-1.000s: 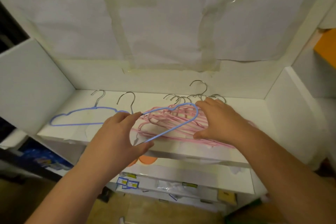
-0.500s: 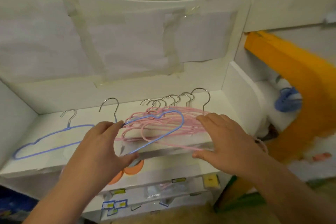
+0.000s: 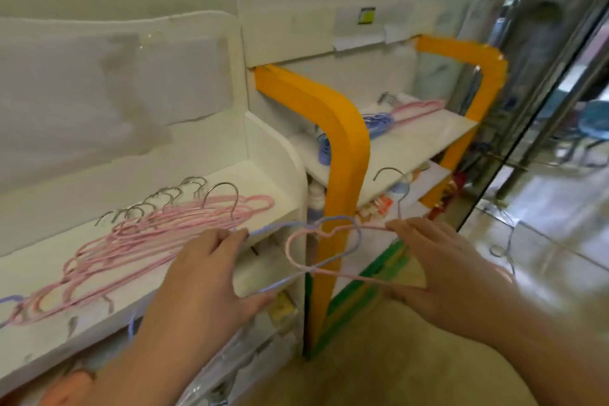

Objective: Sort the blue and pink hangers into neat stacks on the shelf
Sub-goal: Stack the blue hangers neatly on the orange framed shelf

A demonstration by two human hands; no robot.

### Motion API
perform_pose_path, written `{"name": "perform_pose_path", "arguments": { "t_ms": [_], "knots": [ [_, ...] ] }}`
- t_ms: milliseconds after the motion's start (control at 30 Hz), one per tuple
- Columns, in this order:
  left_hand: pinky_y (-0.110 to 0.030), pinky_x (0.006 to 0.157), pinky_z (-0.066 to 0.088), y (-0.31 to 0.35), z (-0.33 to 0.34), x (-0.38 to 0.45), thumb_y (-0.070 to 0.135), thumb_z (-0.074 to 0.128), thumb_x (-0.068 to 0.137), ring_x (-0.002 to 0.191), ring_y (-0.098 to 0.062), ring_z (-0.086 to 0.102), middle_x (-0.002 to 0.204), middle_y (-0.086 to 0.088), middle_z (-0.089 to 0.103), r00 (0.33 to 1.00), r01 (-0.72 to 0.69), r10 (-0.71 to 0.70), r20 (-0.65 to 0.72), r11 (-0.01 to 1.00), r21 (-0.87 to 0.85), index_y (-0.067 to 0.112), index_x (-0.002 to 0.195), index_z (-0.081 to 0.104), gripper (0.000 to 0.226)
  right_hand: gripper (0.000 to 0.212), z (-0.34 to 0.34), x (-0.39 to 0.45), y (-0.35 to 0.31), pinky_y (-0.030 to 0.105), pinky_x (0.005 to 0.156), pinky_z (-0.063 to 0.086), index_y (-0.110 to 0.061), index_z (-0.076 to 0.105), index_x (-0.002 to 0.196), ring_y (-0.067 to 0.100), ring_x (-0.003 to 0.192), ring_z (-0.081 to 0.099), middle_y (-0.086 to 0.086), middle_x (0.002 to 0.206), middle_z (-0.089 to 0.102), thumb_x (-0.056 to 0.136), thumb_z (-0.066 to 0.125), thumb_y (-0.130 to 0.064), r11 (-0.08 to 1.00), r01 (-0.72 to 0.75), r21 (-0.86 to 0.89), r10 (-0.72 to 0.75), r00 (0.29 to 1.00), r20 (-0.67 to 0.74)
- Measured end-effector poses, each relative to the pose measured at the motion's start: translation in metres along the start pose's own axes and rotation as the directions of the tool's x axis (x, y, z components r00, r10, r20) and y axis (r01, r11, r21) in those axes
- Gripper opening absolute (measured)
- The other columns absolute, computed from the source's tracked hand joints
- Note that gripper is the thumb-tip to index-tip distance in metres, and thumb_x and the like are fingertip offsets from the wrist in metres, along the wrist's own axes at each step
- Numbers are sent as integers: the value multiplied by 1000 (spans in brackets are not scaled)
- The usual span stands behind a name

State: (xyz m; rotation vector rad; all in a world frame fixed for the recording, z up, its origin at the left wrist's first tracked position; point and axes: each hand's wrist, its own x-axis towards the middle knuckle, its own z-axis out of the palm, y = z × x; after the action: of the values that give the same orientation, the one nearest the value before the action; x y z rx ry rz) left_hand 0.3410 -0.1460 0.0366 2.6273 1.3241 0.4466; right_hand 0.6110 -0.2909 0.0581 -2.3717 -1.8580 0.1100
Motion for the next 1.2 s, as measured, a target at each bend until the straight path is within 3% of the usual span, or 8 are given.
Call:
{"name": "perform_pose_path", "arguments": {
  "t_ms": [133, 233, 367, 500, 633, 833, 1100, 1200],
  "knots": [
    [-30, 91, 46, 68, 14, 27, 68, 72, 62, 110, -14, 48, 119, 10, 49, 986, -161, 160, 49, 987, 7, 27, 138, 48, 90, 91, -14, -33, 63, 24, 110, 25, -41, 14, 149, 5, 135, 23, -22, 147, 25, 75, 51, -78, 988, -157, 5, 157, 987, -41],
    [-26, 99, 41, 122, 31, 49, 70, 69, 65, 117, -7, 41, 125, 16, 41, 968, -239, 242, 71, 969, -58, 32, 144, 38, 94, 89, -19, -46, 120, 29, 108, 33, -47, 14, 145, 4, 131, 29, -26, 141, 29, 70, 49, -82, 972, -233, 12, 233, 972, -40],
    [-23, 104, 34, 193, 61, 93, 73, 65, 68, 124, -5, 34, 131, 18, 35, 962, -240, 250, 109, 966, -94, 35, 148, 28, 96, 89, -28, -51, 204, 34, 108, 38, -47, 20, 143, 7, 131, 33, -25, 141, 31, 68, 49, -83, 961, -278, 18, 278, 960, -41],
    [-25, 96, 38, 254, 91, 147, 72, 70, 62, 117, -11, 44, 125, 10, 45, 973, -202, 208, 101, 977, -70, 27, 145, 39, 99, 93, -42, -42, 283, 29, 106, 36, -41, 19, 147, 7, 131, 31, -24, 142, 31, 69, 49, -82, 967, -255, 10, 255, 966, -32],
    [-29, 97, 39, 300, 109, 183, 69, 73, 62, 117, -14, 47, 127, 7, 48, 980, -176, 180, 84, 983, -60, 26, 144, 41, 98, 96, -53, -14, 347, 30, 108, 34, -40, 19, 149, 8, 137, 28, -21, 147, 29, 69, 55, -79, 978, -205, 30, 206, 978, -25],
    [-25, 99, 37, 317, 135, 213, 69, 71, 62, 115, -9, 44, 125, 12, 43, 984, -95, 107, 146, 992, -85, 30, 145, 37, 98, 98, -54, 51, 393, 32, 111, 33, -39, 13, 151, 8, 140, 22, -20, 151, 24, 73, 62, -72, 988, -119, 96, 115, 992, 46],
    [-31, 95, 42, 297, 166, 301, 77, 69, 55, 113, -13, 49, 123, 10, 51, 1000, 15, -13, 28, 996, -86, 30, 139, 48, 98, 95, -29, 187, 440, 41, 110, 38, -47, 12, 148, 12, 142, 22, -22, 153, 19, 70, 56, -80, 992, -33, 121, 27, 999, 47],
    [-31, 90, 43, 288, 175, 350, 72, 71, 57, 113, -13, 49, 120, 10, 54, 999, 44, -47, -21, 993, -110, 36, 129, 53, 82, 97, -29, 245, 456, 40, 111, 36, -48, 12, 147, 11, 141, 23, -22, 153, 20, 68, 58, -80, 994, -33, 103, 28, 999, 46]
  ]
}}
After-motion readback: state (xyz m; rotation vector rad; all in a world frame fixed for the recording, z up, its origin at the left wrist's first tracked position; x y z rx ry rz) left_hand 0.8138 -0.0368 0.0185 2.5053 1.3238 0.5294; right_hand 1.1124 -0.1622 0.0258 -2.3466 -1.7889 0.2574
